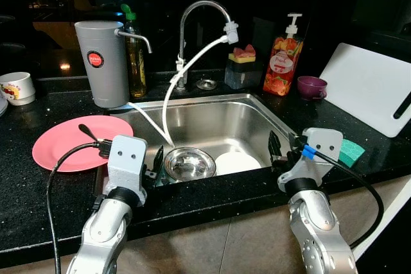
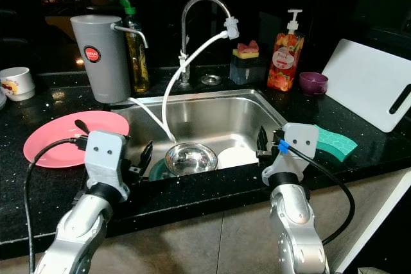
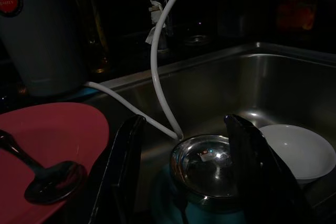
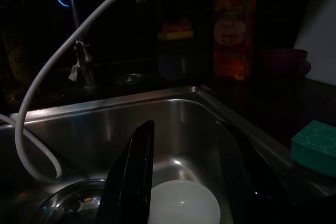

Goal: Kitchen organization

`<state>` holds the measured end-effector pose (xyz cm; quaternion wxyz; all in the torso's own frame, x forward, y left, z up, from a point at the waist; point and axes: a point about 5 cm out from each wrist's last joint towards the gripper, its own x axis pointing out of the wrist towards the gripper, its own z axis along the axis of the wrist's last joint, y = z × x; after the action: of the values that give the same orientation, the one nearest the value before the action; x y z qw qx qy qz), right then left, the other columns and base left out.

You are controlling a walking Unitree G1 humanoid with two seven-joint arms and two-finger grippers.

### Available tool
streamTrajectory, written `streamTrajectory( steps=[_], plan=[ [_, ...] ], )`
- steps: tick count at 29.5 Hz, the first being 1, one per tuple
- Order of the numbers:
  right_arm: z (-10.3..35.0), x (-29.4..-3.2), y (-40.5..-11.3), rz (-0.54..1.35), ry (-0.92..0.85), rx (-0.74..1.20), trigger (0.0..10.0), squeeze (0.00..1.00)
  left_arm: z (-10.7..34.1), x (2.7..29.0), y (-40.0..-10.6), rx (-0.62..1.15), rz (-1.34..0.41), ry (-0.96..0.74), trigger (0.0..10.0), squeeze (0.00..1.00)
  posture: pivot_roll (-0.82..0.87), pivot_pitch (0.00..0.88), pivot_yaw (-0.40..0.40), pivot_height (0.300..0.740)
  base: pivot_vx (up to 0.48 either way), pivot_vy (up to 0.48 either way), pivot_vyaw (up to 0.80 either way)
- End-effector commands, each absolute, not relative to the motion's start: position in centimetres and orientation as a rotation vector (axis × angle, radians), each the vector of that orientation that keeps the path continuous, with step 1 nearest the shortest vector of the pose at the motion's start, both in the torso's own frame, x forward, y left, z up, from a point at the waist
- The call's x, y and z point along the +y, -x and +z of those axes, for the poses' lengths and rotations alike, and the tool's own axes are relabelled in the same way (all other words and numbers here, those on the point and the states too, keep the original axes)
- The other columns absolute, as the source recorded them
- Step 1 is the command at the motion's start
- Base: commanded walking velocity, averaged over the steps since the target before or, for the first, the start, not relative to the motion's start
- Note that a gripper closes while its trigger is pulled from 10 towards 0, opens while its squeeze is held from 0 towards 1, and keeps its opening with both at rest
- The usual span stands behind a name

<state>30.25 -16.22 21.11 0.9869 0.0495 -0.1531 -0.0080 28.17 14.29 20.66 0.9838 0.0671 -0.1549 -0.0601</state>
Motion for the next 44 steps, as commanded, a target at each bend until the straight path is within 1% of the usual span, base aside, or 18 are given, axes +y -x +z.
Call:
streamTrajectory(
  steps=[1, 44],
  plan=[
    [21.22, -16.39, -30.31, -0.024, -0.097, -0.309, 10.0, 0.00, 20.47, 14.12, -28.33, -0.307, -0.124, -0.140, 10.0, 0.00, 0.11, 0.042, -0.055, 0.740, 0.000, 0.000, 0.00],
    [21.16, -16.04, -30.33, -0.022, -0.111, -0.305, 10.0, 0.00, 20.83, 14.34, -28.19, -0.316, -0.118, -0.140, 10.0, 0.00, 0.12, 0.053, -0.053, 0.740, 0.000, 0.000, 0.00]
  ],
)
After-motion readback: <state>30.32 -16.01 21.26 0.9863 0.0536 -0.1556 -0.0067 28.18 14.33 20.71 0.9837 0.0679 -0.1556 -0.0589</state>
